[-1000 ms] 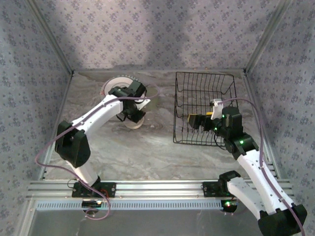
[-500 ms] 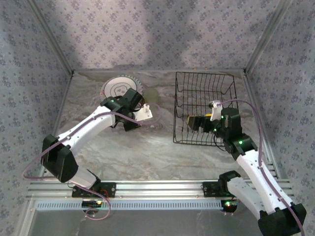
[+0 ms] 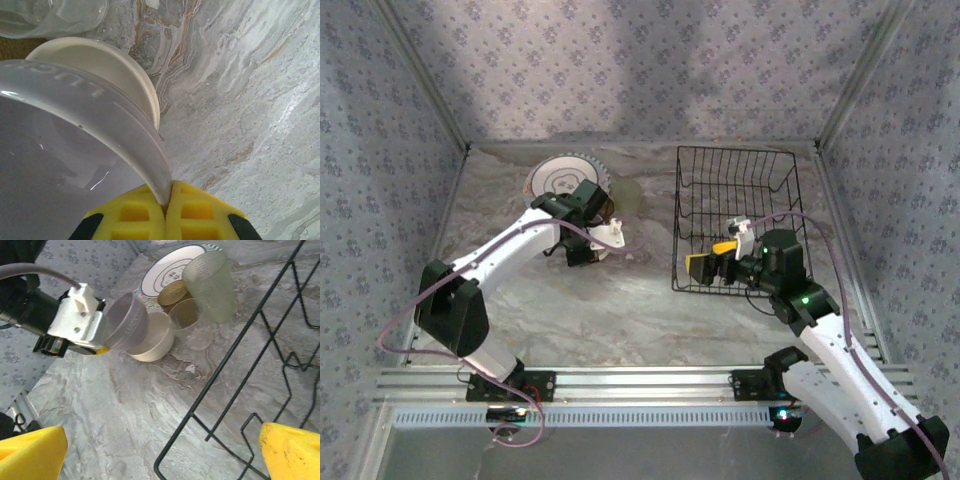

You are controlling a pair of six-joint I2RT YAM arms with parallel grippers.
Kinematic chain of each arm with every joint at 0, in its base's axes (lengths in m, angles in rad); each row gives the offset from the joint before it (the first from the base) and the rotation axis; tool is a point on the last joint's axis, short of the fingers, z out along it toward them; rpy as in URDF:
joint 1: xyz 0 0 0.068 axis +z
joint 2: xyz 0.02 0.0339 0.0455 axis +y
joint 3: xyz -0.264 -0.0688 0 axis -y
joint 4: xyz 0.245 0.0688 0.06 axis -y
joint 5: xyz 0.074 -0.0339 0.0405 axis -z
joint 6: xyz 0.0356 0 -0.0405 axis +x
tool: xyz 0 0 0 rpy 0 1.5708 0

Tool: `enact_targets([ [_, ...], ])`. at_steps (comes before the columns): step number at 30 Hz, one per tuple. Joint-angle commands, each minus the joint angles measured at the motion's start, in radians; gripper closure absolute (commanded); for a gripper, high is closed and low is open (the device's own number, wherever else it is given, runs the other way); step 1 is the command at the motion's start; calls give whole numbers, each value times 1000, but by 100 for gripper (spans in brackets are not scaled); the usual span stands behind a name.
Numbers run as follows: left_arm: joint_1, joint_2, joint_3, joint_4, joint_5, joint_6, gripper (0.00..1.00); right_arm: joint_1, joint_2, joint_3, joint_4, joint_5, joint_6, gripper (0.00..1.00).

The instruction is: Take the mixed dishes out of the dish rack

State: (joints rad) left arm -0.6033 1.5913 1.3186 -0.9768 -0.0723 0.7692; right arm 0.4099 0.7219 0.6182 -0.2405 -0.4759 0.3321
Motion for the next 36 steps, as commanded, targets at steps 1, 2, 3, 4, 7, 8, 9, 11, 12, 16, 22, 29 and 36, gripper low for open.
enact_targets([
  [1,5,13,57,-13,12,24,100,15,-13,-11,30,-35,25,0],
  [2,7,18,60,-15,15,22,100,17,-13,-15,29,-36,24,0],
  [3,7,26,65,-20,15,22,100,19,-12,-18,31,-38,22,0],
  [4,8,31,67,-21,14,22,100,21,-11,-18,31,-39,22,0],
  [7,11,46,72,-27,14,23,100,23,-7,-18,28,-42,22,0],
  [8,10,51,74,-28,14,22,100,24,-7,-18,28,-42,22,0],
  [9,11,57,77,-30,14,21,100,26,-7,-17,27,-40,22,0],
  [11,12,69,85,-32,12,17,100,26,-9,-17,26,-37,24,0],
  [12,11,75,89,-34,11,15,100,27,-8,-17,26,-35,24,0],
  [16,13,100,95,-37,0,11,100,28,-9,-17,20,-24,25,0],
  [22,13,135,112,-38,-4,0,100,29,-10,-17,13,-14,28,0],
  [29,16,171,135,-46,-17,-13,100,30,-6,-21,23,-13,31,0],
  [36,16,198,152,-54,-42,-24,100,33,-5,-26,30,-13,36,0],
])
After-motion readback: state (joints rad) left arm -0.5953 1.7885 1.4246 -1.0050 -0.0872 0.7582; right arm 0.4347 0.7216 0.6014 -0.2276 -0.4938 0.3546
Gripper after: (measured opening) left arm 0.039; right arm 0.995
